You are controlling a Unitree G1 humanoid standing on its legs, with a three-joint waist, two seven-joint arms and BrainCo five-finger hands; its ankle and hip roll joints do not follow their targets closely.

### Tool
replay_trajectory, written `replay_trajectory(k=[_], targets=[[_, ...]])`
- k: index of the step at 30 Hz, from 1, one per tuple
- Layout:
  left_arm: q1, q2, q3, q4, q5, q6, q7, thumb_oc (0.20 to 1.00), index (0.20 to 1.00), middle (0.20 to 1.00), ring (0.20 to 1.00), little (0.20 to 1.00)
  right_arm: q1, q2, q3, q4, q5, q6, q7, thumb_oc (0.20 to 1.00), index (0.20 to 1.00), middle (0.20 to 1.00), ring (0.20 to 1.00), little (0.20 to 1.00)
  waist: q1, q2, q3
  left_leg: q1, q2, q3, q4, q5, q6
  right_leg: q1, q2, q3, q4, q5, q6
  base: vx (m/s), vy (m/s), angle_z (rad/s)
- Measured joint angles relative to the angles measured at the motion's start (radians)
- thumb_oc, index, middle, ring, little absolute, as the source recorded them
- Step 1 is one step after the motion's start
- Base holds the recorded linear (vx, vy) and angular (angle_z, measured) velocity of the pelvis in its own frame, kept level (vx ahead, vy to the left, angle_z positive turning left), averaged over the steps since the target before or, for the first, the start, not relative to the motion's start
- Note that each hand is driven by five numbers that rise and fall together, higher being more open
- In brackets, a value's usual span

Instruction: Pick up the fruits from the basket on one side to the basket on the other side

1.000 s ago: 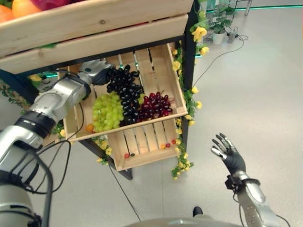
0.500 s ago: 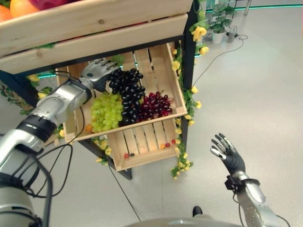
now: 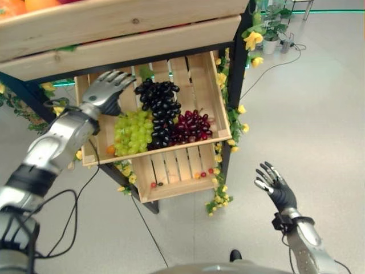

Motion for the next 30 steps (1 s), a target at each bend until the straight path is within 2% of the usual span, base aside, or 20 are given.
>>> replay_trajectory(k=[1, 2, 3, 5, 7, 10, 13, 15, 18, 23, 24, 26, 27, 28, 29, 30], targets=[[0.067, -0.003, 0.056, -0.031, -0.082, -0.001, -0.02, 1.0, 1.0, 1.0, 1.0, 1.0, 0.005, 0.003, -0.008, -0.001, -0.003, 0.008, -0.002, 1.0, 1.0, 1.0, 1.0, 1.0, 0.027, -0.004, 0.001, 0.004, 0.001, 0.0, 0.002, -0.002, -0.002, 0.004, 0.001, -0.002, 0.0, -0.002, 0.001, 0.0, -0.016, -0.05], [0.116, -0.012, 0.098, -0.059, -0.124, -0.008, -0.035, 1.0, 1.0, 1.0, 1.0, 1.0, 0.004, 0.009, -0.013, -0.002, -0.009, 0.01, -0.001, 1.0, 1.0, 1.0, 1.0, 1.0, 0.026, -0.006, 0.002, 0.007, 0.002, 0.0, 0.003, -0.003, -0.003, 0.004, 0.002, 0.005, 0.0, -0.003, 0.001, 0.0, 0.0, 0.0], [0.176, -0.012, 0.132, -0.099, -0.226, -0.023, -0.073, 1.0, 1.0, 1.0, 1.0, 1.0, 0.014, 0.021, -0.032, -0.002, -0.013, 0.015, -0.003, 1.0, 1.0, 1.0, 1.0, 1.0, 0.036, -0.013, 0.001, 0.007, 0.003, -0.001, 0.003, -0.003, -0.003, 0.005, 0.003, 0.004, 0.0, -0.005, -0.001, 0.0, -0.031, 0.06], [0.241, -0.016, 0.169, -0.14, -0.32, -0.025, -0.105, 1.0, 1.0, 1.0, 1.0, 1.0, 0.009, 0.024, -0.031, -0.003, -0.018, 0.019, -0.003, 1.0, 1.0, 1.0, 1.0, 1.0, 0.044, -0.018, 0.001, 0.01, 0.003, -0.002, 0.003, -0.003, -0.003, 0.012, 0.003, 0.002, 0.0, -0.006, 0.0, -0.02, -0.033, 0.07], [0.299, -0.089, 0.184, -0.21, -0.531, -0.038, -0.171, 1.0, 1.0, 1.0, 1.0, 1.0, 0.008, 0.044, -0.034, -0.007, -0.019, 0.021, -0.001, 1.0, 1.0, 1.0, 1.0, 1.0, 0.059, -0.024, -0.001, 0.019, 0.005, -0.001, 0.003, -0.007, -0.006, 0.015, 0.004, 0.002, 0.0, -0.008, 0.0, -0.04, -0.034, -0.02], [0.329, -0.14, 0.192, -0.256, -0.693, -0.041, -0.235, 1.0, 1.0, 1.0, 1.0, 1.0, 0.005, 0.05, -0.034, -0.014, -0.021, 0.027, 0.004, 1.0, 1.0, 1.0, 1.0, 1.0, 0.056, -0.031, -0.003, 0.02, 0.007, 0.001, 0.003, -0.008, -0.007, 0.015, 0.006, 0.008, 0.0, -0.008, -0.001, -0.04, -0.04, -0.06], [0.358, -0.327, 0.127, -0.272, -0.857, -0.032, -0.295, 1.0, 1.0, 1.0, 1.0, 1.0, 0.007, 0.05, -0.051, -0.031, -0.022, 0.028, 0.002, 1.0, 1.0, 1.0, 1.0, 1.0, 0.037, -0.037, -0.01, 0.025, 0.01, 0.002, 0.003, -0.008, -0.008, 0.014, 0.012, 0.018, 0.001, -0.009, -0.004, -0.04, -0.045, -0.07], [0.377, -0.367, 0.042, -0.272, -0.912, -0.004, -0.34, 1.0, 1.0, 1.0, 1.0, 1.0, -0.003, 0.05, -0.052, -0.044, -0.025, 0.028, -0.002, 1.0, 1.0, 1.0, 1.0, 1.0, 0.023, -0.045, -0.008, 0.026, 0.014, 0.009, 0.004, -0.008, -0.009, 0.01, 0.019, 0.026, 0.0, -0.009, -0.006, -0.05, -0.045, -0.11], [0.38, -0.363, -0.016, -0.274, -0.931, 0.022, -0.395, 1.0, 1.0, 1.0, 1.0, 1.0, -0.026, 0.047, -0.069, -0.049, -0.039, 0.027, -0.005, 1.0, 1.0, 1.0, 1.0, 1.0, 0.005, -0.053, -0.006, 0.033, 0.021, 0.027, 0.005, -0.014, -0.016, -0.008, 0.031, 0.067, 0.0, -0.004, -0.014, -0.05, -0.021, -0.39], [0.376, -0.398, -0.018, -0.275, -1.028, 0.029, -0.43, 1.0, 1.0, 1.0, 1.0, 1.0, -0.03, 0.045, -0.074, -0.065, -0.039, 0.027, -0.006, 1.0, 1.0, 1.0, 1.0, 1.0, -0.015, -0.051, 0.001, 0.059, 0.037, 0.031, 0.004, -0.028, -0.033, -0.016, 0.049, 0.126, 0.0, 0.003, -0.018, -0.03, -0.014, -0.48], [0.368, -0.401, -0.033, -0.277, -1.044, 0.033, -0.44, 1.0, 1.0, 1.0, 1.0, 1.0, -0.035, 0.044, -0.077, -0.066, -0.039, 0.027, -0.006, 1.0, 1.0, 1.0, 1.0, 1.0, -0.02, -0.053, 0.009, 0.063, 0.038, 0.025, 0.02, -0.036, -0.038, -0.02, 0.056, 0.155, 0.0, 0.007, -0.023, -0.05, 0.026, -0.44], [0.36, -0.404, -0.048, -0.278, -1.044, 0.036, -0.448, 1.0, 1.0, 1.0, 1.0, 1.0, -0.041, 0.041, -0.083, -0.07, -0.039, 0.024, -0.008, 1.0, 1.0, 1.0, 1.0, 1.0, -0.032, -0.051, 0.02, 0.064, 0.04, 0.018, 0.037, -0.049, -0.045, -0.026, 0.065, 0.164, 0.002, 0.009, -0.029, -0.07, 0.054, -0.52], [0.349, -0.436, -0.053, -0.282, -1.044, 0.037, -0.436, 1.0, 1.0, 1.0, 1.0, 1.0, -0.073, 0.042, -0.067, -0.063, -0.04, 0.025, -0.023, 1.0, 1.0, 1.0, 1.0, 1.0, -0.02, -0.091, 0.046, 0.03, -0.009, -0.109, 0.153, -0.092, 0.003, -0.045, 0.055, 0.265, 0.025, 0.026, -0.031, -0.05, 0.059, -1.05], [0.36, -0.451, -0.053, -0.283, -1.044, 0.033, -0.432, 1.0, 1.0, 1.0, 1.0, 1.0, -0.094, 0.034, -0.053, -0.064, -0.042, 0.024, -0.023, 1.0, 1.0, 1.0, 1.0, 1.0, 0.008, -0.104, 0.049, 0.019, -0.059, -0.22, 0.165, -0.12, 0.011, -0.064, 0.035, 0.322, 0.036, 0.024, -0.034, -0.06, 0.098, -1.66], [0.388, -0.47, -0.047, -0.297, -1.043, 0.031, -0.42, 1.0, 1.0, 1.0, 1.0, 1.0, -0.134, 0.026, -0.029, -0.071, -0.05, 0.024, -0.024, 1.0, 1.0, 1.0, 1.0, 1.0, 0.025, -0.123, 0.049, 0.014, -0.132, -0.335, 0.182, -0.154, 0.039, -0.095, 0.036, 0.41, 0.039, 0.048, -0.02, -0.05, 0.129, -2.45], [0.377, -0.522, -0.049, -0.3, -1.056, 0.011, -0.407, 1.0, 1.0, 1.0, 1.0, 1.0, -0.198, 0.011, -0.024, -0.088, -0.058, 0.004, -0.02, 1.0, 1.0, 1.0, 1.0, 1.0, 0.025, -0.103, 0.056, 0.004, -0.23, -0.469, 0.178, -0.163, 0.096, -0.143, 0.048, 0.499, 0.039, 0.072, -0.012, -0.09, 0.188, -1.99]])
